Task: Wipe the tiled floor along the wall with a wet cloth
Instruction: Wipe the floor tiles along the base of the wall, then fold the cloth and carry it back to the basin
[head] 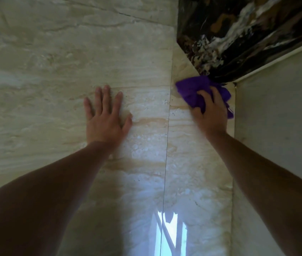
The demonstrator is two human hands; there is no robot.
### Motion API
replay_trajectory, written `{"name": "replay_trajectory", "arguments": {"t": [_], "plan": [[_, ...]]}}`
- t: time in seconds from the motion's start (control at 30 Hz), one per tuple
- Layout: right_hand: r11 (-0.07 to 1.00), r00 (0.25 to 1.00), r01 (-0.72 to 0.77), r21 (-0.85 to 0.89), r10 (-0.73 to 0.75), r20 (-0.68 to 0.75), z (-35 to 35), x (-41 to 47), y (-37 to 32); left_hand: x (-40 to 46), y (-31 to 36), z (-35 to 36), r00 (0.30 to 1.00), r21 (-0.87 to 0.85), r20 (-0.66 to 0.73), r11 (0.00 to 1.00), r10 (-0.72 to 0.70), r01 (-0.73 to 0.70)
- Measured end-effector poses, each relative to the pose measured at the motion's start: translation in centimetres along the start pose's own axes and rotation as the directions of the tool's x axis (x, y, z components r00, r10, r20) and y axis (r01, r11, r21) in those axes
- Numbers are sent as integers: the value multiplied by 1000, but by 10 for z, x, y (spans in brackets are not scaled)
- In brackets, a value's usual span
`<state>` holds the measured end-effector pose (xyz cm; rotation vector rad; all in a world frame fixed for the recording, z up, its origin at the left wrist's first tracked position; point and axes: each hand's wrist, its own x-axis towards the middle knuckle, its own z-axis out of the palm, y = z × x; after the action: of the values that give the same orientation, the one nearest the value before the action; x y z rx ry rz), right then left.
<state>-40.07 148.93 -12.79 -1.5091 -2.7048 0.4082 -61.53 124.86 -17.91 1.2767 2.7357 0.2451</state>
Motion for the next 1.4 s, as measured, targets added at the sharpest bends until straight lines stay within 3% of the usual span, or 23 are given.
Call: {"name": "replay_trajectory", "arguments": {"t": [0.1, 0.23, 0.3, 0.43, 0.6, 0.7, 0.8, 0.87, 0.93, 1.03, 1.13, 1.2, 1.23, 1.4], "plan": [[987, 995, -93, -132, 98, 33, -13, 4, 36, 3, -1, 1, 1000, 7, 11, 1000, 4, -5], [966, 989, -13, -258, 51, 142, -29, 25, 50, 1, -4, 1, 999, -9, 35, 1000, 3, -3], [952, 982, -50, -301, 102, 159, -29, 13, 45, 1, -4, 0, 999, -8, 38, 1000, 2, -2], [933, 977, -117, -340, 170, 130, -27, -44, 44, 3, -3, -3, 996, 12, 90, 1000, -9, 8], [897, 953, -237, -373, 289, 90, -24, -113, 48, 15, -1, -20, 959, 7, 284, 1000, -1, -1], [861, 933, -243, -448, 333, 134, -19, -178, 52, 13, 7, -44, 929, -72, 360, 991, -83, 116], [820, 855, -245, -517, 434, 284, -33, -219, 58, -43, 33, -75, 958, -88, 272, 989, -94, 122], [826, 749, -264, -498, 501, 435, -61, -247, 50, -104, 55, -107, 936, -137, 351, 989, 5, 46], [847, 721, -279, -452, 496, 484, -104, -280, 35, -154, 80, -144, 854, -280, 514, 956, 73, 87], [888, 739, -306, -343, 448, 503, -176, -339, 3, -215, 121, -213, 646, -434, 753, 833, 127, 342], [929, 767, -314, -193, 369, 525, -256, -391, -45, -257, 156, -295, 416, -395, 905, 530, 84, 751], [939, 800, -328, -106, 336, 498, -311, -421, -75, -272, 183, -353, 257, -271, 963, 312, 88, 911], [937, 813, -342, -67, 331, 479, -334, -435, -88, -278, 195, -376, 212, -231, 972, 267, 97, 936], [823, 853, -516, 237, 471, 223, -437, -500, -131, -299, 236, -475, 155, -237, 958, 369, 240, 898]]}}
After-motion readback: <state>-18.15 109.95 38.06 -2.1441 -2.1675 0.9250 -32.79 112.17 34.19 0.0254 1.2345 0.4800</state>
